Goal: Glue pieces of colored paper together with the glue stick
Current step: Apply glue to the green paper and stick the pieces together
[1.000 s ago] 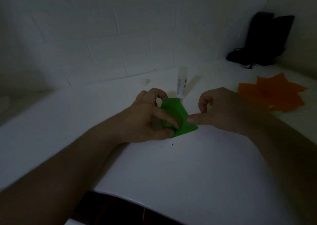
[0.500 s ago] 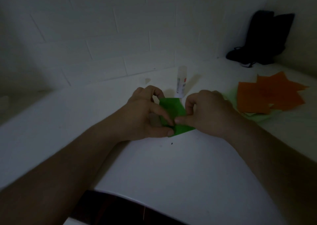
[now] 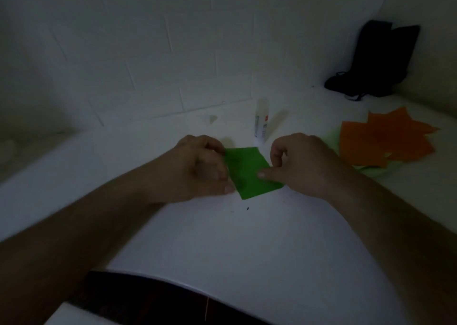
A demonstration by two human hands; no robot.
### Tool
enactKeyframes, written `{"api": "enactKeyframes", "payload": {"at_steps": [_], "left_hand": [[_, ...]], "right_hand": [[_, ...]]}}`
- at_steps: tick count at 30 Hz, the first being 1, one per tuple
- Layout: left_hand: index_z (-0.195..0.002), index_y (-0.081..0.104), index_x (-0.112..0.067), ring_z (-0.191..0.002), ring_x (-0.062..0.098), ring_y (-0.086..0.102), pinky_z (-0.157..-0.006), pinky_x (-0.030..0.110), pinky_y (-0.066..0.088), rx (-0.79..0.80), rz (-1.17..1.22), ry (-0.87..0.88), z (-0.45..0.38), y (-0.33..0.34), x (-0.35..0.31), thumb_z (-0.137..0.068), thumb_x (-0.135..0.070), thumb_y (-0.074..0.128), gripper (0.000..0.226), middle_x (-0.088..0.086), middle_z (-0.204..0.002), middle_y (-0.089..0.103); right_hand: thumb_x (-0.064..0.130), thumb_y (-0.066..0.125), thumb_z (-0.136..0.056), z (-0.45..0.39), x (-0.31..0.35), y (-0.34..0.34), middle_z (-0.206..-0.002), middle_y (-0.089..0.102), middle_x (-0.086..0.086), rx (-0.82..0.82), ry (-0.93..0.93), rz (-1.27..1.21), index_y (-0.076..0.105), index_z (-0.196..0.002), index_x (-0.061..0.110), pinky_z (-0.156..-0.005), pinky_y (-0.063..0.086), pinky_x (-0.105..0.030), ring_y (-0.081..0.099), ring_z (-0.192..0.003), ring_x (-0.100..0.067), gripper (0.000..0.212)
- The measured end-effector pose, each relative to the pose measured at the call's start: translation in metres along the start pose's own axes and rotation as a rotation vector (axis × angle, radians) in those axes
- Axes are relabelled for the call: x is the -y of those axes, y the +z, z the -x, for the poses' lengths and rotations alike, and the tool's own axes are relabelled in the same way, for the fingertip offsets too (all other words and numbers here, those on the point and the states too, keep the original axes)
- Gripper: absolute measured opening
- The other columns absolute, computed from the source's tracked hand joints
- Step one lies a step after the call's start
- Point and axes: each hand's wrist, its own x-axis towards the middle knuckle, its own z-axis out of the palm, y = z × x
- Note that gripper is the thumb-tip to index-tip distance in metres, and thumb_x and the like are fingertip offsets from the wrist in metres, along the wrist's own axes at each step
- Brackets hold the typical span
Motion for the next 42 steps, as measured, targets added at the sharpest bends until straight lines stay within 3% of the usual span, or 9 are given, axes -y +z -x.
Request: {"api": "enactKeyframes", "payload": {"at_steps": [2,7,14,17,23,28,31,37,42], "left_hand": [[-0.094,0.063,-0.036,-0.1,0.004,0.057,-0.082,0.021,0.045,-0.033,0.06,-0.075,-0.014,-0.007,-0.005,-0.089,-0.046,0.075,0.016,-0.006,-0.109,0.064],[-0.127,0.056,-0.04,-0.097,-0.003,0.064,-0.08,0.018,0.053,-0.053,0.102,-0.292,-0.035,0.001,-0.007,-0.094,-0.045,0.068,0.036,-0.018,-0.113,0.065],[-0.118,0.065,-0.034,-0.085,0.012,0.071,-0.076,0.027,0.06,-0.273,0.32,-0.292,-0.036,0.007,-0.009,-0.089,-0.021,0.077,0.034,-0.008,-0.106,0.068],[-0.124,0.061,-0.041,-0.079,0.004,0.069,-0.07,0.012,0.051,-0.221,0.201,-0.27,-0.036,0.007,-0.009,-0.089,-0.03,0.077,0.04,-0.014,-0.11,0.066],[-0.112,0.072,-0.04,-0.069,-0.002,0.063,-0.067,0.013,0.049,-0.171,0.18,-0.237,-0.036,0.01,-0.005,-0.094,-0.017,0.068,0.03,-0.014,-0.109,0.067],[-0.1,0.076,-0.042,-0.096,-0.001,0.06,-0.075,0.006,0.044,-0.137,0.039,-0.148,-0.037,0.013,-0.002,-0.081,-0.029,0.082,0.023,-0.011,-0.108,0.064],[-0.098,0.075,-0.042,-0.098,-0.002,0.056,-0.074,0.002,0.038,-0.111,-0.018,-0.124,-0.038,0.015,0.0,-0.075,-0.033,0.088,0.028,-0.008,-0.108,0.061],[-0.098,0.075,-0.043,-0.099,-0.001,0.055,-0.075,0.004,0.037,-0.114,-0.024,-0.132,-0.036,0.017,0.003,-0.079,-0.034,0.086,0.023,-0.008,-0.109,0.057],[-0.112,0.069,-0.036,-0.104,0.013,0.047,-0.092,0.03,0.039,-0.176,-0.119,-0.085,-0.035,0.028,-0.004,-0.08,-0.05,0.079,0.036,-0.001,-0.109,0.055]], "right_hand": [[0.059,0.084,-0.069,0.001,0.0,0.0,-0.072,0.059,0.008,-0.004,-0.001,-0.006,0.06,-0.07,0.028,-0.063,0.041,-0.033,0.053,-0.074,-0.012,0.039],[0.057,0.084,-0.072,0.002,0.001,0.001,-0.075,0.056,0.011,-0.011,-0.011,0.018,0.06,-0.072,0.03,-0.066,0.037,-0.034,0.053,-0.081,-0.017,0.036],[0.056,0.085,-0.073,0.002,0.002,0.001,-0.076,0.054,0.013,-0.011,-0.023,0.022,0.059,-0.072,0.03,-0.069,0.038,-0.034,0.051,-0.083,-0.017,0.036],[0.051,0.085,-0.076,0.004,0.007,0.0,-0.075,0.051,0.014,0.003,-0.035,0.017,0.059,-0.073,0.03,-0.065,0.034,-0.032,0.047,-0.079,-0.013,0.033],[0.06,0.078,-0.076,0.005,0.017,0.008,-0.072,0.051,0.011,-0.028,-0.034,-0.032,0.055,-0.07,0.029,-0.062,0.033,-0.033,0.049,-0.077,-0.014,0.039],[0.076,0.071,-0.072,0.003,0.026,0.021,-0.084,0.052,0.012,-0.026,-0.007,0.092,0.054,-0.069,0.03,-0.084,0.048,-0.043,0.051,-0.096,-0.021,0.049],[0.08,0.069,-0.07,0.002,0.022,0.019,-0.082,0.053,0.01,-0.016,0.007,0.077,0.054,-0.066,0.029,-0.08,0.049,-0.042,0.054,-0.092,-0.022,0.053],[0.063,0.079,-0.073,-0.001,-0.005,0.004,-0.065,0.055,0.005,-0.063,0.007,0.028,0.055,-0.063,0.026,-0.066,0.042,-0.034,0.055,-0.072,-0.021,0.045],[0.047,0.08,-0.082,-0.001,-0.008,-0.003,-0.062,0.054,0.002,-0.086,-0.029,-0.017,0.055,-0.065,0.022,-0.057,0.029,-0.028,0.053,-0.061,-0.016,0.039]]}}
